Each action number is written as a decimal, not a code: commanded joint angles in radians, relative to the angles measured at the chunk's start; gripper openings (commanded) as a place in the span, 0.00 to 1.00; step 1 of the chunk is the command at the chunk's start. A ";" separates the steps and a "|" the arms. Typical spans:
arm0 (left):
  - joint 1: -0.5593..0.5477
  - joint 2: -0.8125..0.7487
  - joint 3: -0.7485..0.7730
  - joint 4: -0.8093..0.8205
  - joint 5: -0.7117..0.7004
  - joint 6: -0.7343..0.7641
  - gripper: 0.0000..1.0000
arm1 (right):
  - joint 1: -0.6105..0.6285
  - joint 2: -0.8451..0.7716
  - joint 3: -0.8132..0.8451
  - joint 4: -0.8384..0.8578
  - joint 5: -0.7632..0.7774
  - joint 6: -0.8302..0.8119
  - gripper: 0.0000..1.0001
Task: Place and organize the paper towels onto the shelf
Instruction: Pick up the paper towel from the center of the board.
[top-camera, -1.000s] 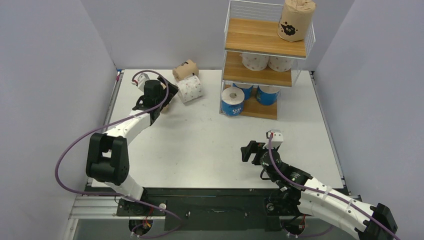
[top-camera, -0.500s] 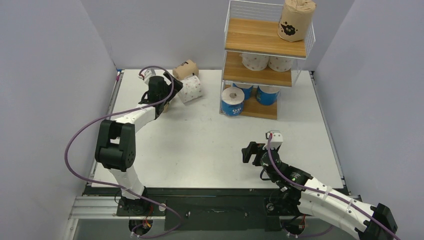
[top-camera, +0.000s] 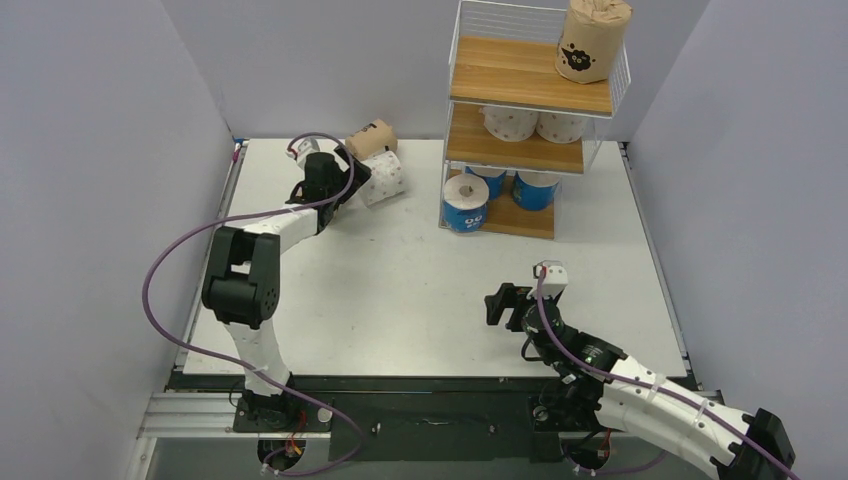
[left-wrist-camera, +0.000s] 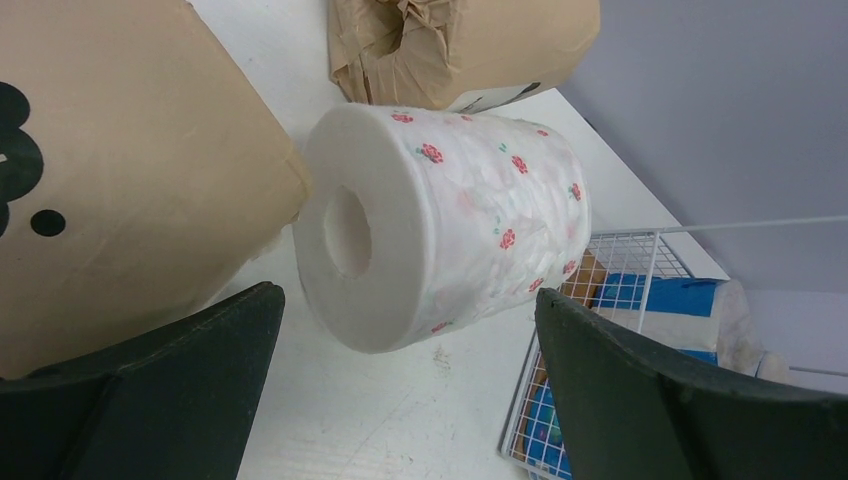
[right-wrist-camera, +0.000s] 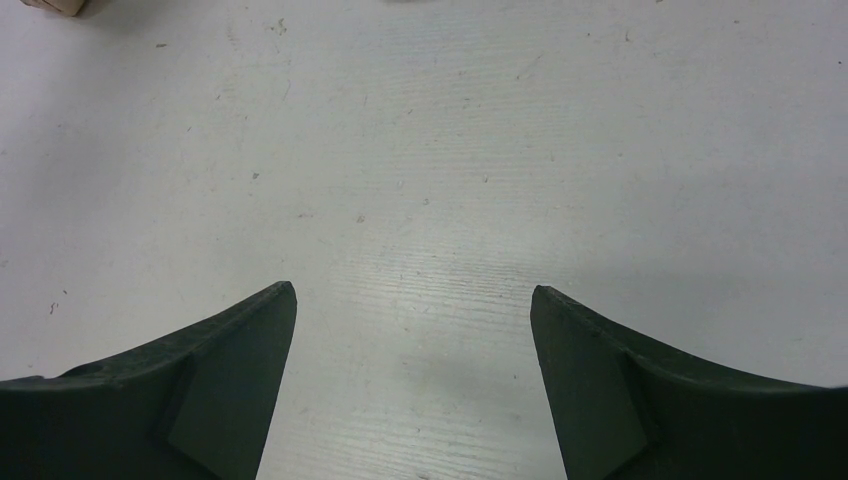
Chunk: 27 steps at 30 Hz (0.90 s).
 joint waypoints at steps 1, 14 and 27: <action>-0.015 0.021 0.066 0.053 -0.001 0.022 0.97 | 0.004 -0.023 0.021 0.005 0.034 -0.004 0.82; -0.016 0.085 0.052 0.191 0.058 -0.027 0.96 | 0.003 -0.051 0.011 -0.014 0.050 0.009 0.82; -0.015 0.133 0.040 0.310 0.133 -0.061 0.96 | 0.004 -0.073 0.000 -0.022 0.066 0.013 0.82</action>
